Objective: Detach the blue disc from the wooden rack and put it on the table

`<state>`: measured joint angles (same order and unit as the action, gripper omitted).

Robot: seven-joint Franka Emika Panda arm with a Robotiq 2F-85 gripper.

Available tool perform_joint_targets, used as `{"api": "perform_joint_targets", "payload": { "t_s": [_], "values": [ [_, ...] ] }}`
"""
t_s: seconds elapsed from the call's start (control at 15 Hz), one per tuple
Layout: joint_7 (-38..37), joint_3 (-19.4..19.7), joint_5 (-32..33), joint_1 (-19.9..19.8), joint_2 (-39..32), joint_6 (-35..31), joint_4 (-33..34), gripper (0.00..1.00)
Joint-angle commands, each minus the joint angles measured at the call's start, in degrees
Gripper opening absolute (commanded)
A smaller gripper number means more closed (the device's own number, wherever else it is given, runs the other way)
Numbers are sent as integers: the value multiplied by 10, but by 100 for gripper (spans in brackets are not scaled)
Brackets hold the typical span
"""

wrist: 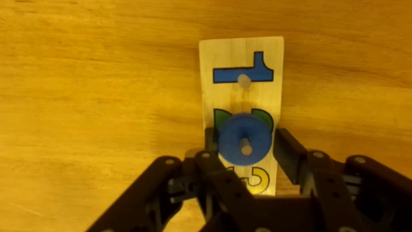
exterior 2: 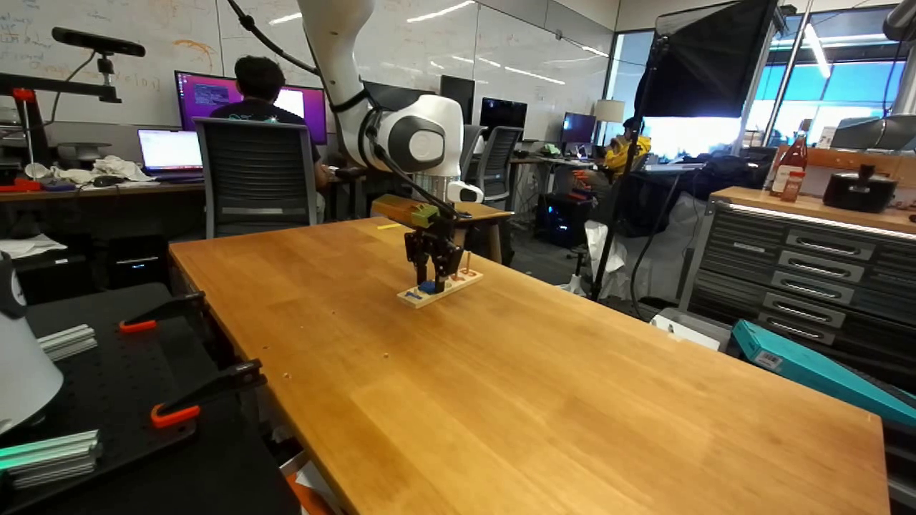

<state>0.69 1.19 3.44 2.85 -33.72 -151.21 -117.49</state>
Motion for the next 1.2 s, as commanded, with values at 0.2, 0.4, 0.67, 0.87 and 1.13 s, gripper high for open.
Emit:
{"api": "perform_joint_targets", "payload": {
  "t_s": [0.2, 0.4, 0.67, 0.87, 1.13],
  "values": [
    [-11, 3, 11, 12, 5, -2, 2, 19],
    [-7, -6, 1, 7, 24, 11, -7, 19],
    [-4, -16, -12, 0, 69, 39, -17, 19],
    [-14, -3, -10, -4, 93, 63, -6, 19],
    [-28, 23, -1, -21, 89, 78, 15, 19]
  ]
}}
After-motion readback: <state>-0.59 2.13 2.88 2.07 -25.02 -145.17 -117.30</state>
